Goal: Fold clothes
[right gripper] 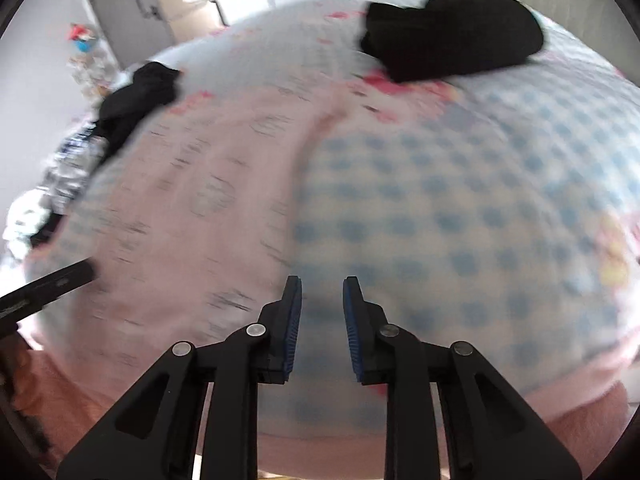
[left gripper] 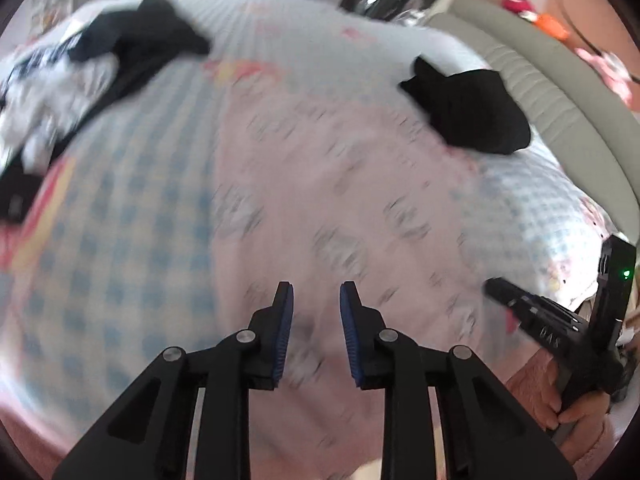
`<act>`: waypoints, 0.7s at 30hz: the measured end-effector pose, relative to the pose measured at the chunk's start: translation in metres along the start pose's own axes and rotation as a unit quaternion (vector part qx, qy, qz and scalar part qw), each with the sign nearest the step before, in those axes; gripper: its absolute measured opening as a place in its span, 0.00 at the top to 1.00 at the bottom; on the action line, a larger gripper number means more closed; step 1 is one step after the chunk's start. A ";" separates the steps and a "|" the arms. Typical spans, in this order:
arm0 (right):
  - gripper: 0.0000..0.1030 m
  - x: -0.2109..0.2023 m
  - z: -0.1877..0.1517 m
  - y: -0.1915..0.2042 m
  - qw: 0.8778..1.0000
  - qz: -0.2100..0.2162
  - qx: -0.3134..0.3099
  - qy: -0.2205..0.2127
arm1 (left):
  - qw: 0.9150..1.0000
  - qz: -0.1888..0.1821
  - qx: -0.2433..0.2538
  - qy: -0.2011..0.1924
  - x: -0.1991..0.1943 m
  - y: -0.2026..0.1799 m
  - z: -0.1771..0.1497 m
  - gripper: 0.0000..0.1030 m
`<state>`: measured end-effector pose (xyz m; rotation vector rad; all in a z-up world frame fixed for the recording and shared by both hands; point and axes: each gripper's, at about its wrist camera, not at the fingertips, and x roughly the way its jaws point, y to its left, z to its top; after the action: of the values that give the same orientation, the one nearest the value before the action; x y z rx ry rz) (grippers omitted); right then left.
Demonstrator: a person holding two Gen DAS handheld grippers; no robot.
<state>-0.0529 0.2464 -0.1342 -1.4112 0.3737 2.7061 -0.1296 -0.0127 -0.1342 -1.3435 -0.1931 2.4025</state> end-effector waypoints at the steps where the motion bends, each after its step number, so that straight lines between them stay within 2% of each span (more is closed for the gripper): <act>1: 0.79 0.002 0.006 0.010 1.000 0.009 -0.009 0.000 | 1.000 0.006 0.004 0.005 0.006 -0.002 0.005 0.75; 4: 0.79 0.023 0.016 0.040 0.999 0.026 -0.041 0.017 | 0.999 0.008 0.000 0.036 0.028 -0.002 0.011 0.75; 7: 0.80 0.050 0.009 0.052 0.996 -0.007 -0.069 0.050 | 0.998 0.028 0.003 0.048 0.034 0.010 -0.006 0.75; 8: 0.81 0.052 0.007 0.050 0.996 -0.011 -0.071 0.049 | 0.998 0.030 0.000 0.049 0.032 0.017 -0.011 0.75; 11: 0.86 0.043 0.000 0.035 0.997 -0.034 -0.063 0.039 | 0.998 0.013 -0.034 0.045 0.016 0.040 -0.020 0.80; 13: 0.85 0.033 -0.004 0.030 0.995 -0.069 -0.069 0.031 | 0.999 0.014 -0.034 0.033 0.002 0.039 -0.025 0.81; 14: 0.84 0.026 -0.004 0.029 0.995 -0.070 -0.063 0.026 | 0.999 0.017 -0.029 0.025 -0.006 0.036 -0.027 0.80; 16: 0.83 0.010 -0.005 0.030 0.998 -0.039 -0.042 0.015 | 1.000 0.008 -0.006 0.017 -0.014 0.021 -0.031 0.73; 18: 0.83 0.001 -0.007 0.047 0.999 0.003 -0.049 0.008 | 0.999 -0.016 0.029 0.023 -0.012 -0.003 -0.038 0.69; 20: 0.80 -0.004 -0.010 0.063 0.998 0.039 -0.057 0.008 | 0.997 0.002 0.067 0.043 -0.002 -0.020 -0.051 0.69; 21: 0.80 0.002 -0.014 0.069 0.997 0.038 -0.059 0.017 | 0.996 0.017 0.077 0.052 0.003 -0.023 -0.056 0.69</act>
<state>-0.0542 0.1766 -0.1307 -1.5033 0.2796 2.8115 -0.0780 0.0063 -0.1597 -1.4067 0.0432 2.3142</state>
